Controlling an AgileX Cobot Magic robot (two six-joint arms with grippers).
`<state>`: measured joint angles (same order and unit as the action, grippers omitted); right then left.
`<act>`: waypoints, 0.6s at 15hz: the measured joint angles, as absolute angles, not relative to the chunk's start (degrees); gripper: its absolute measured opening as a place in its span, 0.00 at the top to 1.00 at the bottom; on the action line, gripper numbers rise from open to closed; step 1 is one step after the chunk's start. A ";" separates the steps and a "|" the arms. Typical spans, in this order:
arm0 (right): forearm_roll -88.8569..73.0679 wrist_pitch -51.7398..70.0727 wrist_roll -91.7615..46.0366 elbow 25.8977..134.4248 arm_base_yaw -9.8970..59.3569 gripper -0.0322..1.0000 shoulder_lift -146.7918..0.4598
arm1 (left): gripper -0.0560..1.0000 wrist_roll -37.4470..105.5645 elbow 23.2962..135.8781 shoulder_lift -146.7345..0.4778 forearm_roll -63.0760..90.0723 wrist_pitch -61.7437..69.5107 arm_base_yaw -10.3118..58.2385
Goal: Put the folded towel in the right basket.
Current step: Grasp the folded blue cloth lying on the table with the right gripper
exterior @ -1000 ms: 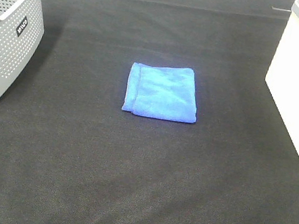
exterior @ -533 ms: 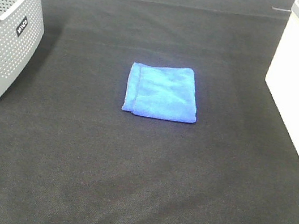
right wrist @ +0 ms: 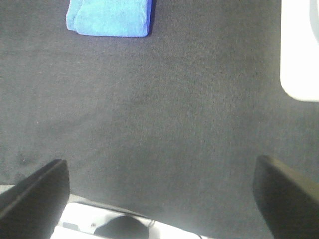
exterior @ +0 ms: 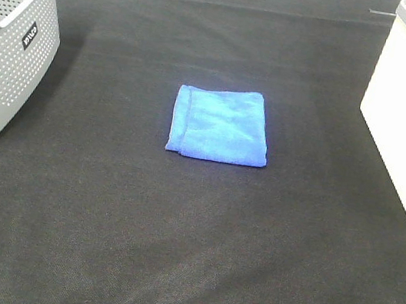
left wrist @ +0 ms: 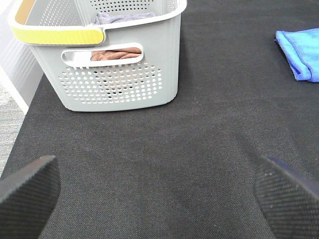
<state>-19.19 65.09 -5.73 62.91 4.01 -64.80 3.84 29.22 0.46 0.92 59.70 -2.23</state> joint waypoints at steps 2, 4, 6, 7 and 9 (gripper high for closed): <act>-20.00 66.52 -5.90 66.35 4.01 0.04 -69.21 | 0.01 3.84 29.22 0.46 0.92 59.70 -2.23; -22.12 67.04 -5.96 71.16 4.01 0.04 -74.26 | 0.01 3.84 29.22 0.46 0.92 59.70 -2.23; -22.69 67.95 -5.96 81.70 4.01 0.04 -83.94 | 0.01 3.84 29.22 0.46 0.92 59.70 -2.23; -23.15 68.75 -5.96 87.20 4.01 0.04 -88.35 | 0.01 3.84 29.22 0.46 0.92 59.70 -2.23; -24.01 69.21 -5.90 92.19 4.01 0.04 -93.45 | 0.01 3.84 29.22 0.46 0.92 59.70 -2.23</act>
<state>-24.01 69.21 -5.90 92.19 4.01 -93.45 3.84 29.22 0.46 0.92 59.70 -2.23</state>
